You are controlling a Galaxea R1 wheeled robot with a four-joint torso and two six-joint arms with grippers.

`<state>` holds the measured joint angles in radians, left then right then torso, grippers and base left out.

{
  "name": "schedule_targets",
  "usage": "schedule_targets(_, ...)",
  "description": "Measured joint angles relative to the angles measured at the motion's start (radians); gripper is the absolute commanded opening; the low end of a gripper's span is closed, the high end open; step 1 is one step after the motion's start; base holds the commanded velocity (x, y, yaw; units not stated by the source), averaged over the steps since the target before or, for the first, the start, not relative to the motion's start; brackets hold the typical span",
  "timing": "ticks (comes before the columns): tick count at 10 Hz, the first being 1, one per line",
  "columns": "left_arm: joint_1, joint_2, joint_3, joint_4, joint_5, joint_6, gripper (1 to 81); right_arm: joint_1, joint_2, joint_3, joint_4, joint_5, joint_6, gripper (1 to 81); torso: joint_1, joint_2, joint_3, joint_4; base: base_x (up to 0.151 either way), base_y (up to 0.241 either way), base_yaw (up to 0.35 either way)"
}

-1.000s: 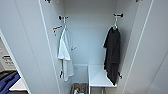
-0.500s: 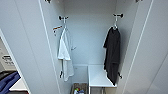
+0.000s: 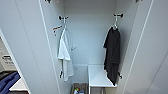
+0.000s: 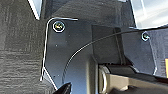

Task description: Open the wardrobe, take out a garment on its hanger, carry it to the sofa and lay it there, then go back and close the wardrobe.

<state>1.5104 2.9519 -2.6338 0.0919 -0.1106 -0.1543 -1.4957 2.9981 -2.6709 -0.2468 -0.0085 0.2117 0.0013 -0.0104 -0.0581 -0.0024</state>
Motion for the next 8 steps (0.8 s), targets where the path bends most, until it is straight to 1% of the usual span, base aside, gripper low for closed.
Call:
schedule_targets(2, 0.0, 0.027, -0.027, 0.0, 0.006, 0.0, 81.1, -0.018, 0.006, -0.009, -0.002, 0.001, 0.007, 81.1, 0.0, 0.0, 0.0, 0.0, 0.0, 0.0, 0.0)
schedule_targets(6, 0.0, 0.029, -0.032, 0.001, 0.006, 0.004, 81.1, -0.019, 0.007, -0.01, -0.006, 0.009, 0.008, 81.1, 0.0, 0.0, 0.0, 0.0, 0.0, 0.0, 0.0)
schedule_targets(8, 0.0, 0.029, -0.031, 0.001, 0.006, 0.004, 81.1, -0.02, 0.012, -0.011, -0.006, 0.036, 0.008, 81.1, 0.0, 0.0, 0.0, 0.0, 0.0, 0.0, 0.0)
